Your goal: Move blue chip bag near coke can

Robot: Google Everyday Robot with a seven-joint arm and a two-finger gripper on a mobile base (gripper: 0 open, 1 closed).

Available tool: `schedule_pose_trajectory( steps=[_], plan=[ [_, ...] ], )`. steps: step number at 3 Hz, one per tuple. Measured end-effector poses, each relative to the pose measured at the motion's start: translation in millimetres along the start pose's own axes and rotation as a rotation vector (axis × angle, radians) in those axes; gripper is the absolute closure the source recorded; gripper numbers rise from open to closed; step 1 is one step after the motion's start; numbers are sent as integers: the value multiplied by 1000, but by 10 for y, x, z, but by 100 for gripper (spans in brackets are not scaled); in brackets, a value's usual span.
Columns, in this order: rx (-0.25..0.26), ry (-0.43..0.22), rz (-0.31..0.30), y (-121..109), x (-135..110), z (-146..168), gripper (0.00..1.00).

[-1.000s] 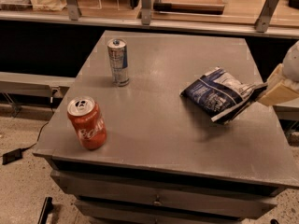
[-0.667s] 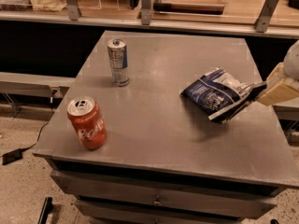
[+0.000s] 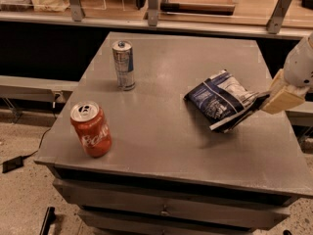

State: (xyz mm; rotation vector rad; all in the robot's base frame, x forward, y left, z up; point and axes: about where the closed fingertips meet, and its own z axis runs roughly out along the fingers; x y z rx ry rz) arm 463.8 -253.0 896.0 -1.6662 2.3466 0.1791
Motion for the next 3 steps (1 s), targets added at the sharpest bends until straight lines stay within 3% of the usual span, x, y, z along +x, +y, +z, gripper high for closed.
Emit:
schedule_pose_trajectory(
  steps=[1,3],
  plan=[
    [10,15,-24,22,-27,33,100],
    [-11,-13,-80,103,-110,56,100]
  ],
)
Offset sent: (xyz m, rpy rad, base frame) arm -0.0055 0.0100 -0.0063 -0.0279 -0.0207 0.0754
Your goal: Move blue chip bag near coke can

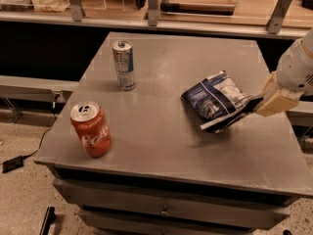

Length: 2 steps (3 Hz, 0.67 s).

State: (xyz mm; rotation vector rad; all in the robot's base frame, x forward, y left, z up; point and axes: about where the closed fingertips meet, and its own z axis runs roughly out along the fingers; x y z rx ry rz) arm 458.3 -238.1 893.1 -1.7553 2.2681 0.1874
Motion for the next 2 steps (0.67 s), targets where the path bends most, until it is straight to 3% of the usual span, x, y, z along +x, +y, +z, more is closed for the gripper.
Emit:
schedule_pose_trajectory(
  steps=[2],
  plan=[
    [-61,-96,-93,189,-229,1,100]
  ],
)
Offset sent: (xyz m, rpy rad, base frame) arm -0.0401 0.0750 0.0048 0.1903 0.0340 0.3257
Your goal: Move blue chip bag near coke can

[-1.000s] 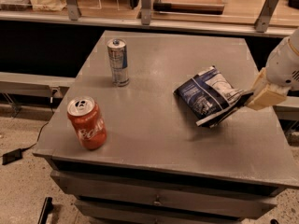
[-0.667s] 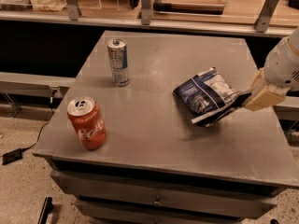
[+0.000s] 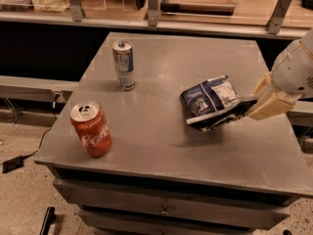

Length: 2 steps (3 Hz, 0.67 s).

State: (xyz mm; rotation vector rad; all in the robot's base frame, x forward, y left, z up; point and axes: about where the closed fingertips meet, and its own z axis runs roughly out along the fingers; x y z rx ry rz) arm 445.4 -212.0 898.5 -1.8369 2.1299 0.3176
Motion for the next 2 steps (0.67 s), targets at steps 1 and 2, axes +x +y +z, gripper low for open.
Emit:
schedule_pose_trajectory(
  steps=[1,2],
  plan=[
    [-53,-43,-116,195,-310,135,100],
    [-88,-47,-201,323,-567,303,100]
  ],
)
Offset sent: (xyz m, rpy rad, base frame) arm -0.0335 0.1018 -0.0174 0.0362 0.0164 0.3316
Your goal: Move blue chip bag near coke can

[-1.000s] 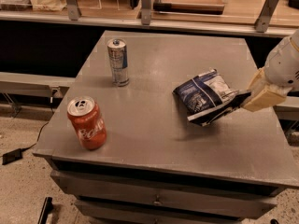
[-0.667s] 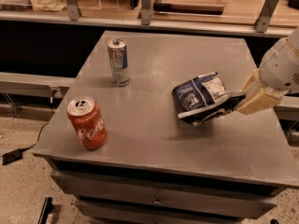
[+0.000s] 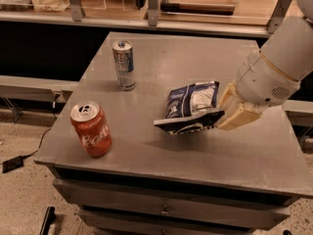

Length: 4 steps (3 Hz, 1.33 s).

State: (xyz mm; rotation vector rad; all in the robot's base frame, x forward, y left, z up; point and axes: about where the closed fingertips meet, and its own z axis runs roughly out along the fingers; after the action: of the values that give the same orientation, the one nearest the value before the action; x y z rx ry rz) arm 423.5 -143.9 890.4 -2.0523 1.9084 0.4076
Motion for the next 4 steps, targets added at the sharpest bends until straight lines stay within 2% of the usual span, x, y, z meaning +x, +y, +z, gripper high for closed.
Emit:
schedule_pose_trajectory(
  steps=[1,2,3,4],
  plan=[
    [-33,9,-93,47,-303,195,100],
    [-47,-1,-171,81,-574,249,100],
    [-25,-14,-228,93,-794,163,100],
    [10,-83,-298,45,-981,-61,100]
  ],
)
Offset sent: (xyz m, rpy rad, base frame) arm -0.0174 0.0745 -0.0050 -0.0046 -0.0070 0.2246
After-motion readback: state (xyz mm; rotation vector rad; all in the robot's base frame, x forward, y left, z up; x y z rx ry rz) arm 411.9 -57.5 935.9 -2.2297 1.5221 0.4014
